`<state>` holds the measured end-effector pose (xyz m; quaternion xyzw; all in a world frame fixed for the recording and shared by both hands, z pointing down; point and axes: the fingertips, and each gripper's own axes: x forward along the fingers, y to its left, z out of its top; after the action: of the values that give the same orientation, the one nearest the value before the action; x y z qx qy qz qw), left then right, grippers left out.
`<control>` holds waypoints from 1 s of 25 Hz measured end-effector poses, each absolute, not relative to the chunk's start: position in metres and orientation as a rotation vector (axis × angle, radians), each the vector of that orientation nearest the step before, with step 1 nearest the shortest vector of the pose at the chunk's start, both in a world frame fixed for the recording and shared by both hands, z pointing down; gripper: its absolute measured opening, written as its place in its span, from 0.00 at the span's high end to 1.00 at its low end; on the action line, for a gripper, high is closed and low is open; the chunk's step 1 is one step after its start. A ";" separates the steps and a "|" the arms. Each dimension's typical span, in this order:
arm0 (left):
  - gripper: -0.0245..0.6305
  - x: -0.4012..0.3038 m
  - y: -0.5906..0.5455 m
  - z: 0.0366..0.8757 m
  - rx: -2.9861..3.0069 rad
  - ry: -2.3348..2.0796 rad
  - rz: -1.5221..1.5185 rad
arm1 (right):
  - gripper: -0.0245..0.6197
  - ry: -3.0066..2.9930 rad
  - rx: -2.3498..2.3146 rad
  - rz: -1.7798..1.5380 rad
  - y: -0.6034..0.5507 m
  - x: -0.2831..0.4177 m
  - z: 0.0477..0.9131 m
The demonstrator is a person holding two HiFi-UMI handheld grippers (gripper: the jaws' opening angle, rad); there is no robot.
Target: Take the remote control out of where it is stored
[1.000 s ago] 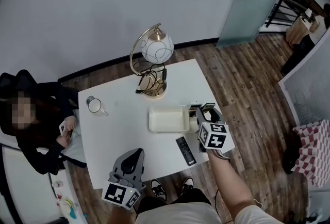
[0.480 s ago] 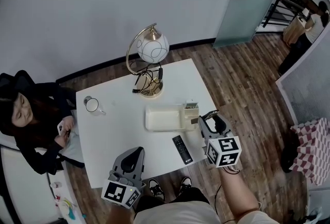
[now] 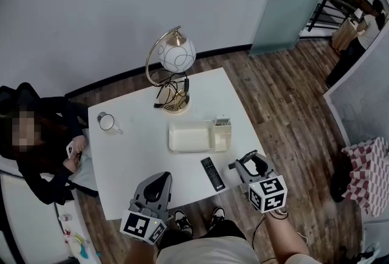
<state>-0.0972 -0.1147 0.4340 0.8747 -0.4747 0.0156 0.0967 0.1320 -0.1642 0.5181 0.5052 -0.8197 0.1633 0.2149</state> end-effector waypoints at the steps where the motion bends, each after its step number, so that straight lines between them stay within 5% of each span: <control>1: 0.95 -0.096 -0.114 0.434 2.591 -1.404 0.046 | 0.63 -2.256 1.376 0.472 -0.161 0.133 0.526; 25: 0.95 -0.108 -0.106 0.443 2.563 -1.415 0.063 | 0.66 -1.778 0.881 0.606 -0.175 0.118 0.678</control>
<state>-0.1077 -0.1063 0.4429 0.8702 -0.4807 0.0214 0.1065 0.1178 -0.1754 0.6778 0.3654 -0.7380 0.2516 0.5084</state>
